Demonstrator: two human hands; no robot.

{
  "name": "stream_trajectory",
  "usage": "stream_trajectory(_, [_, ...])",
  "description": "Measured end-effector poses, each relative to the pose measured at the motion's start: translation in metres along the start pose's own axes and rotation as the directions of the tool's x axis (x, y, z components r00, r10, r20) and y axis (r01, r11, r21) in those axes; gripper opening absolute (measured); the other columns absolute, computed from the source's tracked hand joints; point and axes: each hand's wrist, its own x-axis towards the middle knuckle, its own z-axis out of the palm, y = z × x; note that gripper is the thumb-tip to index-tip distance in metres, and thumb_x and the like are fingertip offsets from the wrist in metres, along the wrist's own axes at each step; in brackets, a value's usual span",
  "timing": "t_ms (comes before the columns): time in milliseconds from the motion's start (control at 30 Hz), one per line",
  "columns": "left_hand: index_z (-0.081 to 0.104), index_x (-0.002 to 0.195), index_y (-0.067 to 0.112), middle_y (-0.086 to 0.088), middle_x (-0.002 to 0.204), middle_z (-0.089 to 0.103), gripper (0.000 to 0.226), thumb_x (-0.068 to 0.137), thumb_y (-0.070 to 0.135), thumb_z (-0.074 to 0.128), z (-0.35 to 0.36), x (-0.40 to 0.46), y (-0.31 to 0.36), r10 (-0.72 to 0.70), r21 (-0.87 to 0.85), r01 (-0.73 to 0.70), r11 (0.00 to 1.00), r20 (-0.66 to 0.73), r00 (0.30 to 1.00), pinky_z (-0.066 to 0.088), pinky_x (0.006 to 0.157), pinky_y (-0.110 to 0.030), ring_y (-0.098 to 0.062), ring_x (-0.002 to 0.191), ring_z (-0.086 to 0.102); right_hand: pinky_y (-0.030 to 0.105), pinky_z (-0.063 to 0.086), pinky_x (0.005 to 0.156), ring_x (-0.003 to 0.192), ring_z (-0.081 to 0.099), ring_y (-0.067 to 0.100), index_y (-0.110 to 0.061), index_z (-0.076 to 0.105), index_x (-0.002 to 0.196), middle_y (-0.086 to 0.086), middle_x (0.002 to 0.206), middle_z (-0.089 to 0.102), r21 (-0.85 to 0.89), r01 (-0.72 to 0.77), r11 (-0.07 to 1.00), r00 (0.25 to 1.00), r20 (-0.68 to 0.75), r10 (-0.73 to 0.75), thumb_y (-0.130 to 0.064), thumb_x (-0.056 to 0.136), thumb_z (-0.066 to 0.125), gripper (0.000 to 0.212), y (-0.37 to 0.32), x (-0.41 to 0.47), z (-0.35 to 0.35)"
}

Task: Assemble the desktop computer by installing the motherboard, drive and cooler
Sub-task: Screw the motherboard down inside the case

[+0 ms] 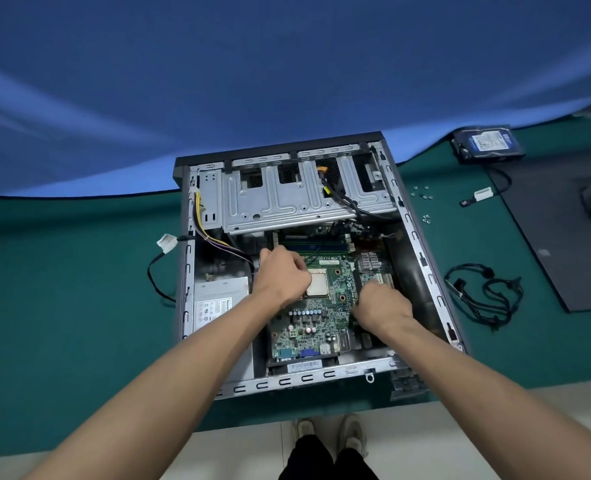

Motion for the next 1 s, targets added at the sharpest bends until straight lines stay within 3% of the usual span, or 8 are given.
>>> stream_trajectory(67, [0.069, 0.068, 0.017, 0.0, 0.084, 0.067, 0.031, 0.075, -0.002, 0.045, 0.0, 0.001, -0.001, 0.002, 0.001, -0.002, 1.0, -0.004, 1.0, 0.041, 0.09, -0.039, -0.024, 0.118, 0.034, 0.027, 0.043, 0.062, 0.073, 0.054, 0.02, -0.007, 0.059, 0.099, 0.005, 0.093, 0.066, -0.02, -0.015, 1.0, 1.0, 0.0, 0.015, -0.014, 0.095, 0.05, 0.012, 0.002, 0.002, 0.0])
stream_trajectory(167, [0.07, 0.068, 0.015, 0.003, 0.082, 0.067, 0.031, 0.076, -0.002, 0.046, 0.001, 0.004, -0.002, -0.002, -0.046, 0.0, 0.999, -0.038, 0.999, 0.035, 0.089, -0.036, -0.023, 0.115, 0.035, 0.027, 0.042, 0.059, 0.068, 0.054, 0.02, -0.01, 0.053, 0.076, 0.001, 0.073, 0.056, -0.044, 0.0, 0.999, 1.0, -0.027, -0.001, -0.011, 0.093, 0.052, 0.018, 0.005, 0.005, -0.003])
stream_trajectory(333, [0.071, 0.07, 0.012, 0.004, 0.084, 0.067, 0.03, 0.075, -0.002, 0.045, 0.001, 0.01, -0.005, -0.025, -0.083, 0.024, 0.996, -0.01, 1.0, 0.033, 0.1, -0.042, -0.023, 0.118, 0.035, 0.025, 0.039, 0.053, 0.059, 0.049, 0.017, -0.011, 0.043, 0.062, 0.0, 0.063, 0.047, -0.03, 0.043, 0.999, 0.999, -0.026, -0.044, -0.003, 0.089, 0.052, 0.029, -0.001, 0.008, 0.0])
stream_trajectory(500, [0.07, 0.077, 0.013, 0.0, 0.09, 0.066, 0.026, 0.076, 0.0, 0.047, 0.006, 0.019, -0.007, -0.037, 0.001, 0.037, 0.999, 0.082, 0.996, 0.03, 0.102, -0.042, -0.025, 0.115, 0.04, 0.025, 0.04, 0.059, 0.068, 0.053, 0.021, -0.008, 0.051, 0.073, 0.004, 0.075, 0.056, -0.057, 0.073, 0.996, 0.996, -0.048, -0.076, -0.003, 0.09, 0.051, 0.017, 0.0, 0.013, -0.002])
stream_trajectory(667, [0.066, 0.085, 0.014, -0.004, 0.101, 0.063, 0.023, 0.076, 0.0, 0.051, 0.004, 0.023, -0.008, 0.021, 0.178, -0.031, 0.984, 0.062, 0.998, 0.05, 0.086, -0.039, -0.025, 0.095, 0.06, 0.023, 0.036, 0.057, 0.068, 0.052, 0.02, -0.006, 0.06, 0.094, 0.008, 0.093, 0.067, -0.112, 0.099, 0.989, 0.991, -0.075, -0.107, -0.009, 0.095, 0.05, 0.01, -0.006, 0.019, -0.006])
stream_trajectory(733, [0.061, 0.1, 0.012, -0.008, 0.107, 0.057, 0.022, 0.08, 0.005, 0.054, 0.003, 0.019, -0.011, 0.08, 0.396, -0.099, 0.913, 0.065, 0.995, 0.047, 0.088, -0.042, -0.029, 0.095, 0.058, 0.024, 0.037, 0.058, 0.073, 0.058, 0.022, -0.005, 0.059, 0.103, 0.009, 0.098, 0.068, -0.15, 0.106, 0.983, 0.989, -0.088, -0.121, -0.012, 0.095, 0.05, 0.014, -0.006, 0.018, -0.008])
stream_trajectory(833, [0.05, 0.12, 0.009, -0.008, 0.106, 0.061, 0.034, 0.087, 0.01, 0.054, 0.005, 0.016, -0.014, 0.135, 0.675, -0.227, 0.702, 0.187, 0.973, 0.034, 0.101, -0.048, -0.027, 0.098, 0.059, 0.024, 0.038, 0.062, 0.079, 0.058, 0.02, -0.014, 0.053, 0.111, 0.002, 0.097, 0.063, -0.194, 0.239, 0.951, 0.96, -0.096, -0.261, -0.02, 0.091, 0.055, 0.021, -0.005, 0.015, -0.009])
stream_trajectory(1000, [0.047, 0.128, 0.008, -0.015, 0.125, 0.055, 0.037, 0.091, 0.013, 0.05, -0.001, 0.016, -0.013, 0.077, 0.841, -0.272, 0.468, 0.268, 0.96, 0.032, 0.102, -0.045, -0.033, 0.118, 0.046, 0.028, 0.042, 0.088, 0.103, 0.047, 0.015, -0.022, 0.051, 0.116, -0.002, 0.111, 0.052, -0.133, 0.547, 0.826, 0.834, 0.163, -0.527, -0.027, 0.081, 0.065, 0.038, -0.014, 0.009, 0.0])
